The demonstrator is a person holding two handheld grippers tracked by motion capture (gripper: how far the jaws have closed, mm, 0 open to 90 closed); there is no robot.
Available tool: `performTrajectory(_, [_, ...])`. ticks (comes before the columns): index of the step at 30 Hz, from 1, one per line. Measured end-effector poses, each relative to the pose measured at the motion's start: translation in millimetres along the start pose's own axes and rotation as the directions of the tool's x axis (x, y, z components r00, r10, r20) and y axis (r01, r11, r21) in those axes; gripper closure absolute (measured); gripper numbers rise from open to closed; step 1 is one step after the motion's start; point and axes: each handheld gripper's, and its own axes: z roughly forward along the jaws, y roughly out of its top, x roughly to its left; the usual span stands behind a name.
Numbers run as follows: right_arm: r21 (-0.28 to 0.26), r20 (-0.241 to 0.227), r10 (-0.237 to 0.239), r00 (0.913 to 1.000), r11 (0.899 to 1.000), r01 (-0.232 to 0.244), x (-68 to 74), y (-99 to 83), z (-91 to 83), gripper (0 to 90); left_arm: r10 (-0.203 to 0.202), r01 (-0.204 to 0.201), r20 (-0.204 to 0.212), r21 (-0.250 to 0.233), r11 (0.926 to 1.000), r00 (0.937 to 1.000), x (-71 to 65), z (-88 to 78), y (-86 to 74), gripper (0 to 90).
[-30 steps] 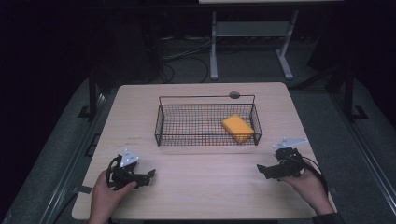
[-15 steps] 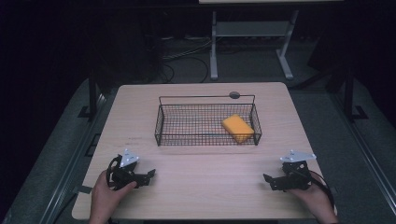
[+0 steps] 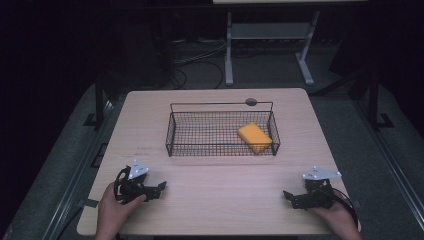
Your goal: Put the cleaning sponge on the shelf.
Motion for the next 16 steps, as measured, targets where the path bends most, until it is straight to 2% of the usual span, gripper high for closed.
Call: performTrajectory(16, [0.002, 0.001, 0.003, 1.0000, 1.000, -0.003, 0.1, 0.2, 0.2, 1.2, 0.000, 0.000, 0.000, 0.000, 1.0000, 1.0000, 0.0, 0.0, 0.0, 12.7])
